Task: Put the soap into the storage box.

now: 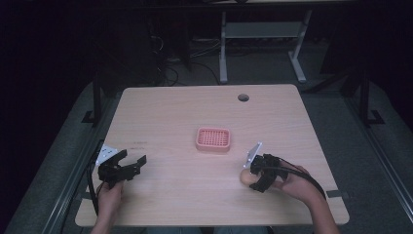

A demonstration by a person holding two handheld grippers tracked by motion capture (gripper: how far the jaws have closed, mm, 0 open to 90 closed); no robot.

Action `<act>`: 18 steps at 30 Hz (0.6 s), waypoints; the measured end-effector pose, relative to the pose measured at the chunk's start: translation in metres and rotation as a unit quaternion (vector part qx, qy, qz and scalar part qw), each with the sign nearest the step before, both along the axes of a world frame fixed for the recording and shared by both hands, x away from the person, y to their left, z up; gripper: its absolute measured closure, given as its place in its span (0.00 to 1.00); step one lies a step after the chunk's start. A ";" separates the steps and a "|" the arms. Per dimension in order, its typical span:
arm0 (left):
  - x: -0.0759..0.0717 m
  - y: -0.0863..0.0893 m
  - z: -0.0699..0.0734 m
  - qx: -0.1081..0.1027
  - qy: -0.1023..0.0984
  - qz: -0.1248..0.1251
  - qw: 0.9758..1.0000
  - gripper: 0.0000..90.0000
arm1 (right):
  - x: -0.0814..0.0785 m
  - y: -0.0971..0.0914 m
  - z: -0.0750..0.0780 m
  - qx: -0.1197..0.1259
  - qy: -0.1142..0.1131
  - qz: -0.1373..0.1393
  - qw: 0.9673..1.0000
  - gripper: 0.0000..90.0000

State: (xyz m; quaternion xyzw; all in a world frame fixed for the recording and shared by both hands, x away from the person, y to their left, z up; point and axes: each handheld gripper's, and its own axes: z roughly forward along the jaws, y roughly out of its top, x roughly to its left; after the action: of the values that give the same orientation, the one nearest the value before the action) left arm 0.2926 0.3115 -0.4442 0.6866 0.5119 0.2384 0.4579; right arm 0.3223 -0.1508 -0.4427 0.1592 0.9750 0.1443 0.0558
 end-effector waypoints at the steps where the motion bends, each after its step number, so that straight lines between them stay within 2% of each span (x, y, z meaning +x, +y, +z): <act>1: 0.000 0.000 0.000 0.001 0.000 -0.001 1.000 0.16 | 0.000 0.001 0.000 -0.003 0.003 -0.002 1.000 0.31; 7: -0.001 0.000 0.000 0.000 -0.001 -0.001 1.000 0.16 | 0.003 0.003 0.000 -0.009 0.006 0.005 1.000 0.32; 18: -0.001 0.000 0.000 0.002 0.000 0.000 1.000 0.16 | 0.006 0.003 -0.002 -0.005 0.018 0.008 1.000 0.32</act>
State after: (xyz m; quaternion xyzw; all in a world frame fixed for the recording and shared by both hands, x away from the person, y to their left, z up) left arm 0.2918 0.3110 -0.4437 0.6874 0.5114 0.2394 0.4568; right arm 0.3285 -0.1479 -0.4448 0.1536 0.9778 0.1373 0.0373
